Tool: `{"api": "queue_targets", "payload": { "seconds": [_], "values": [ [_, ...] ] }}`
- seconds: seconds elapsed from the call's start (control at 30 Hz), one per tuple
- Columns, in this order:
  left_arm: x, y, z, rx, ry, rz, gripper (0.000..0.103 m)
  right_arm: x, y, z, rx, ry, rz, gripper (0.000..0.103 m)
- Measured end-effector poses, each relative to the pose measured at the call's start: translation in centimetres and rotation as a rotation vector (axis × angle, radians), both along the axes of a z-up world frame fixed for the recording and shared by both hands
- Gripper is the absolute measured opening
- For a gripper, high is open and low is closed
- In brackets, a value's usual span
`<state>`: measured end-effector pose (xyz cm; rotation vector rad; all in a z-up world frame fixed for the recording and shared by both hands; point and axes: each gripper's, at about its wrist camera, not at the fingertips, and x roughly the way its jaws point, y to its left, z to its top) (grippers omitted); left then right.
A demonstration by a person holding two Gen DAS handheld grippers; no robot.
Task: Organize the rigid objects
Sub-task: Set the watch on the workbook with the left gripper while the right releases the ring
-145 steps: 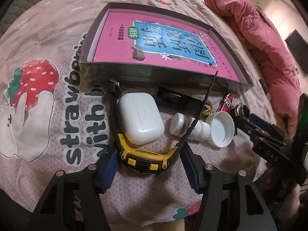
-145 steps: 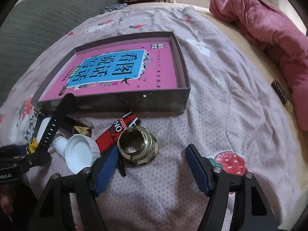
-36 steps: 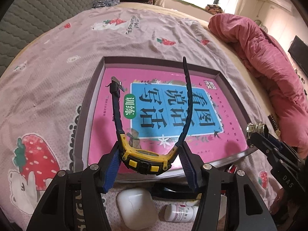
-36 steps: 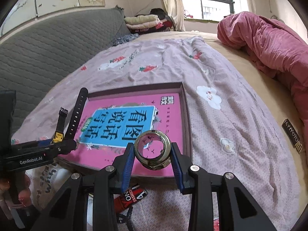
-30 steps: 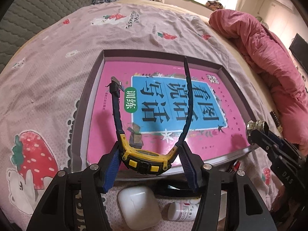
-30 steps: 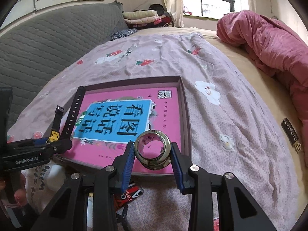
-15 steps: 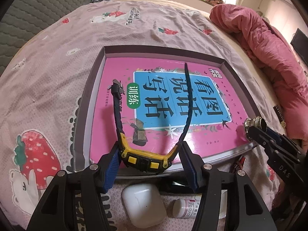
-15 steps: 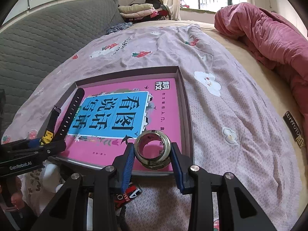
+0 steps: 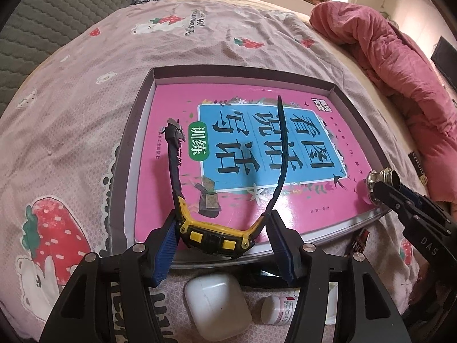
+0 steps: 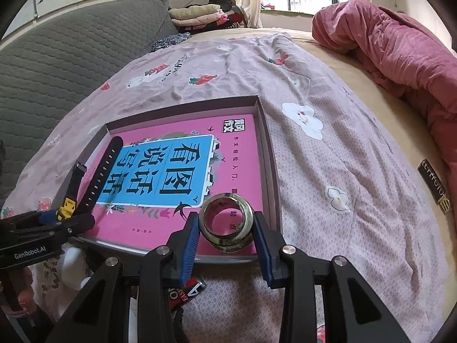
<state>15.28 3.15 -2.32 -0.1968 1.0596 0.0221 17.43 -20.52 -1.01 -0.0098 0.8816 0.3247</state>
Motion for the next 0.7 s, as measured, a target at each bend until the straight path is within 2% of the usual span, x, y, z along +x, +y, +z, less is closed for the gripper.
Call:
{"api": "queue_targets", "payload": {
  "seconds": [0.2,0.5,0.57,0.63,0.7],
  "values": [
    [0.02,0.11,-0.04,0.020,0.008,0.016,0.062,0.05,-0.11,0.07,0.005,0.001,-0.007,0.038],
    [-0.04,0.29,0.08,0.008,0.006,0.014,0.063,-0.09,-0.10,0.14,0.008,-0.002,-0.008,0.038],
    [-0.08,0.32,0.17,-0.001,0.002,0.011,0.063,-0.16,-0.22,0.26,0.008,-0.010,-0.014,0.040],
    [-0.04,0.29,0.18,0.003,0.002,0.010,0.063,-0.17,-0.45,0.39,0.016,-0.014,-0.021,0.048],
    [-0.06,0.22,0.19,0.007,0.002,0.007,0.063,-0.14,-0.68,0.51,0.028,-0.019,-0.026,0.050]
  ]
}}
